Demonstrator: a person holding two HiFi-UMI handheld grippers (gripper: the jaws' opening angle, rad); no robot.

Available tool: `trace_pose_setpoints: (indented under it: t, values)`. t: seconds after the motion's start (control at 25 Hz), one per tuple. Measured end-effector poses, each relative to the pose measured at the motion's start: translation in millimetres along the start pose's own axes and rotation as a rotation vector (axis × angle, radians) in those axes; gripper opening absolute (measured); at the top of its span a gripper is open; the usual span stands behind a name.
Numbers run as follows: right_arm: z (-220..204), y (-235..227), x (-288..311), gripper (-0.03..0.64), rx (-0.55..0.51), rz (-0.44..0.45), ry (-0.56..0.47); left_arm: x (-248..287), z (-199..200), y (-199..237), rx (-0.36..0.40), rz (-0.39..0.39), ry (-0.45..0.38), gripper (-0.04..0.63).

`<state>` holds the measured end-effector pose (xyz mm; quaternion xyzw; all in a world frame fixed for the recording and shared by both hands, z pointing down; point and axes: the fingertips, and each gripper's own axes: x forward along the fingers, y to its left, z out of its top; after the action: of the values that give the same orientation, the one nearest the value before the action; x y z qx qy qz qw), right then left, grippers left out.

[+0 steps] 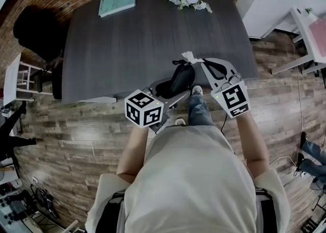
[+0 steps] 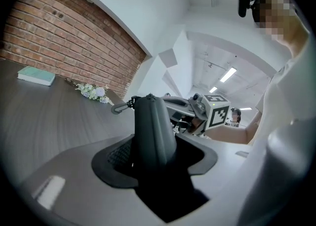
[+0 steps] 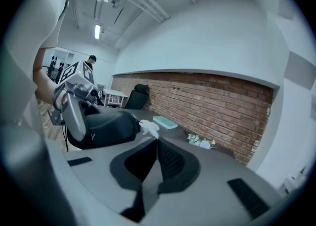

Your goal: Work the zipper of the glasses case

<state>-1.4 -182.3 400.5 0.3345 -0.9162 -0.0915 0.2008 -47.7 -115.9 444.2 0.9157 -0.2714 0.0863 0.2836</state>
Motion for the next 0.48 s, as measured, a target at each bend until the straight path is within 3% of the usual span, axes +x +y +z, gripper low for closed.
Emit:
trace_pose_setpoints:
  t: [0.2, 0.48]
  values:
    - [15.8, -2.1, -12.2, 0.006, -0.107, -0.011, 0.022, -7.4, -5.4, -11.7, 0.003, 0.008, -0.044, 0.249]
    - [10.1, 3.5, -16.5, 0.006, -0.131, 0.007, 0.082, -25.4, 3.4, -18.7, 0.038, 0.016, -0.118, 0.244]
